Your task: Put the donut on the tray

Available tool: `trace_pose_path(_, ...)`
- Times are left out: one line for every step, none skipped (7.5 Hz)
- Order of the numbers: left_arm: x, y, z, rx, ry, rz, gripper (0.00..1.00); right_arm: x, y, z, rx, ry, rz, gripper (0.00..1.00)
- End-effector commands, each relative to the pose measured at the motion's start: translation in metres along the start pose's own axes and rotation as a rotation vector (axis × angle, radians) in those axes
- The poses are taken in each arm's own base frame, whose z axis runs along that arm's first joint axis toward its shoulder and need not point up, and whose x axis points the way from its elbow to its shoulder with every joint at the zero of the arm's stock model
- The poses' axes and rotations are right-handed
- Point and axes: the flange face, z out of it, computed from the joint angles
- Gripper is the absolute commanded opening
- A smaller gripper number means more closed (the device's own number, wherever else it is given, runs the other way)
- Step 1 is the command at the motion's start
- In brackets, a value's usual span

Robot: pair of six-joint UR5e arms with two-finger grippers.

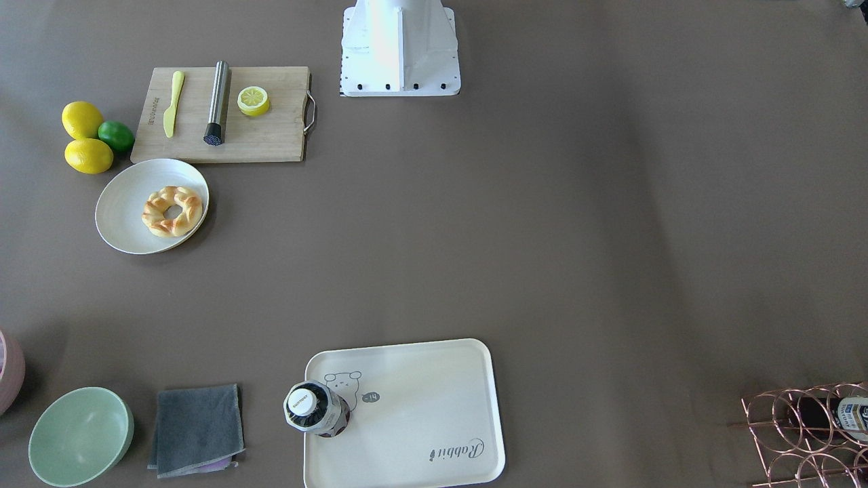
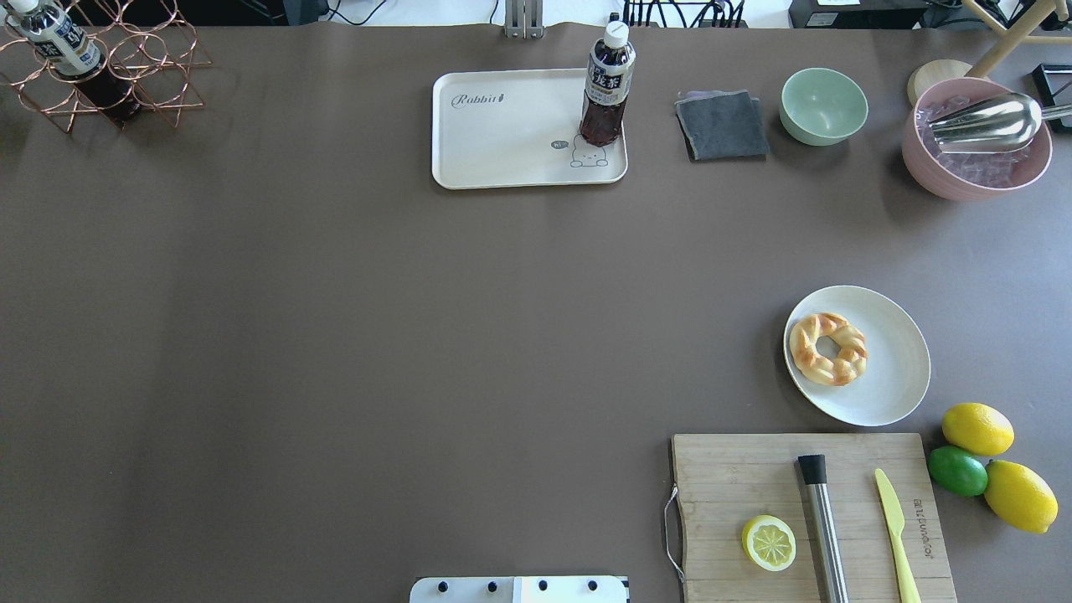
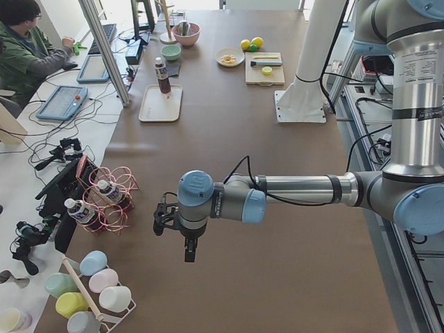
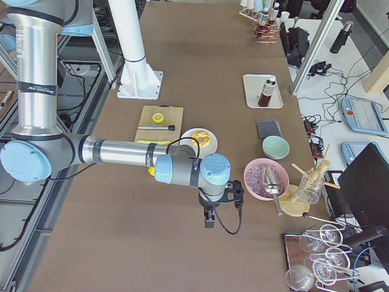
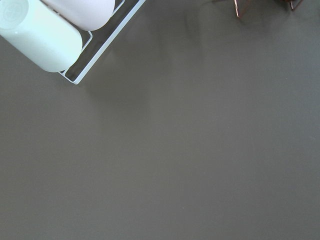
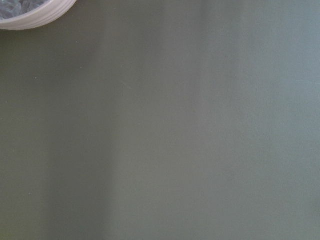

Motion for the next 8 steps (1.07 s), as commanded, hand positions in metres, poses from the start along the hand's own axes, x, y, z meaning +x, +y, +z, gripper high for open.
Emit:
trace_pose_path(-0.0128, 0.0178, 0.0095, 0.044, 0.002, 0.027, 0.98, 0.0006, 0.0002, 0.0007, -0.001, 0.000, 0.002, 1.00)
trace_pose_path(-0.0158, 0.0185, 0.0130, 0.037, 0.003, 0.021, 0.98, 0.0006, 0.0002, 0.0007, -0.001, 0.000, 0.002, 1.00)
trace_pose_path(-0.0139, 0.0182, 0.0120, 0.038, 0.013, 0.025, 0.98, 0.0006, 0.0002, 0.0007, -0.001, 0.000, 0.002, 1.00)
trace_pose_path(-0.0101, 0.0137, 0.0100, 0.041, 0.031, 0.026, 0.98, 0.0003, 0.0001, 0.0002, 0.000, 0.001, 0.001, 1.00)
trace_pose_path(-0.0101, 0.0124, 0.0103, 0.041, 0.032, 0.021, 0.98, 0.0003, 0.0001, 0.0001, 0.000, 0.001, 0.001, 1.00)
trace_pose_path(-0.0064, 0.0110, 0.0064, 0.048, 0.034, 0.029, 0.98, 0.0003, 0.0001, 0.0001, 0.000, 0.001, 0.001, 1.00)
trace_pose_path(-0.0074, 0.0137, 0.0073, 0.041, 0.033, 0.020, 0.98, 0.0008, 0.0002, 0.0007, -0.001, 0.001, 0.002, 1.00)
trace_pose_path(-0.0074, 0.0125, 0.0119, 0.026, 0.027, 0.015, 0.98, -0.0004, -0.0001, -0.0004, 0.001, 0.000, 0.003, 1.00)
